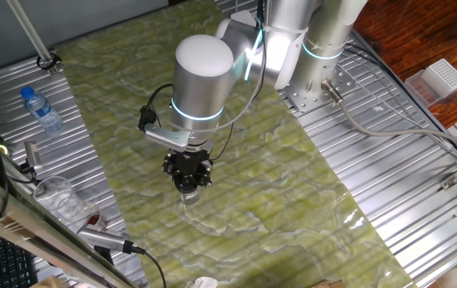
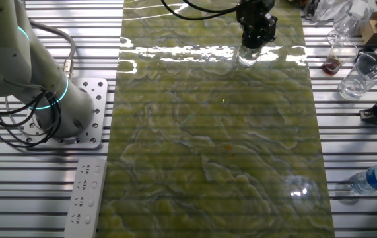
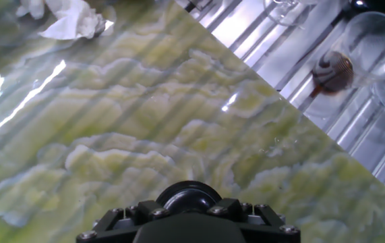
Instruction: Screw the lid onto the jar
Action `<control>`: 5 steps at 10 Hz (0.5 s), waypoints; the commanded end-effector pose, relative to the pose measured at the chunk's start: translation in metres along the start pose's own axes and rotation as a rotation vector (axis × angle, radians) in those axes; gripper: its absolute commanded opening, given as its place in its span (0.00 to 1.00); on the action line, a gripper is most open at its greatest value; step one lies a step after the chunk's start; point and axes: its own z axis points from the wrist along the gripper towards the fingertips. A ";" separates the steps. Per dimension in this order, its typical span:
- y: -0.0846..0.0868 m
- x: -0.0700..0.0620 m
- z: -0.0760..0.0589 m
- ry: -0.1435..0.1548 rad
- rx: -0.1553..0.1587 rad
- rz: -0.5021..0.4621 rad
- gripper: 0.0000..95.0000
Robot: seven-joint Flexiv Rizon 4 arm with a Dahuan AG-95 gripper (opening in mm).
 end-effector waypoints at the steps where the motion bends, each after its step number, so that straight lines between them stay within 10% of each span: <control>1: -0.001 0.001 0.001 -0.018 0.031 0.052 0.60; 5: -0.001 0.001 0.001 -0.029 0.034 0.152 0.60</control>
